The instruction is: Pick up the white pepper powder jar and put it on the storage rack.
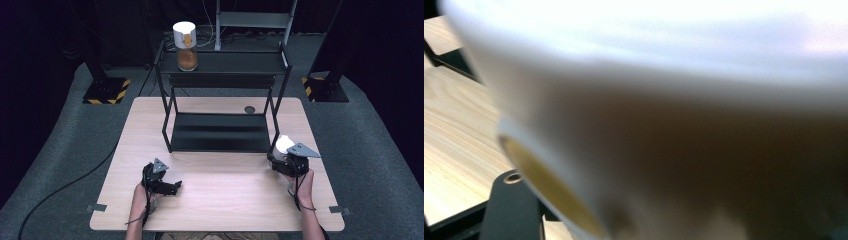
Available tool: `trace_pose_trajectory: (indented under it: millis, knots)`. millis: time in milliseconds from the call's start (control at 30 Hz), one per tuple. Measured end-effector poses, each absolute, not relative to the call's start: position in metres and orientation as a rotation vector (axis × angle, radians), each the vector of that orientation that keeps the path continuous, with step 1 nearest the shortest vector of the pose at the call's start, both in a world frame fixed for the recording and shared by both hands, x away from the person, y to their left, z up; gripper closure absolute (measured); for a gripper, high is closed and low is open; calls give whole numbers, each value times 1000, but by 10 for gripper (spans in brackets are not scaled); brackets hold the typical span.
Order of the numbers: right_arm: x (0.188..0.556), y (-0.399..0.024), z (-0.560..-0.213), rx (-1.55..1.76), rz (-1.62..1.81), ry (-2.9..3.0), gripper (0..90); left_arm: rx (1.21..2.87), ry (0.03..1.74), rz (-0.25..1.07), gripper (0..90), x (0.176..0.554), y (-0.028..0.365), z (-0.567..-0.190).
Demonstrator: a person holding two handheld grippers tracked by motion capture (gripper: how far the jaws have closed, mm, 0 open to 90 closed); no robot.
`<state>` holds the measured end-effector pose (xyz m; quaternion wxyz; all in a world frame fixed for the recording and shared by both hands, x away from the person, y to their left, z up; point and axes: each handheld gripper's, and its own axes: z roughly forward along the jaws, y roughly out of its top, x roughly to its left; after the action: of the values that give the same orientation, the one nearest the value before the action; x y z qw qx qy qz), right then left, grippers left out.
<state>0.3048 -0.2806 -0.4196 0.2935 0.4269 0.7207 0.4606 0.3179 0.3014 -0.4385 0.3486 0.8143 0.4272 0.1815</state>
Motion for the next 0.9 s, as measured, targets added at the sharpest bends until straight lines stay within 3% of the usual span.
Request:
trace_pose_trajectory:
  millis: [900]
  knots:
    - [339, -254, -388, 1008, 1251, 2014, 301, 2111, 1107, 471, 3, 318, 301, -439]
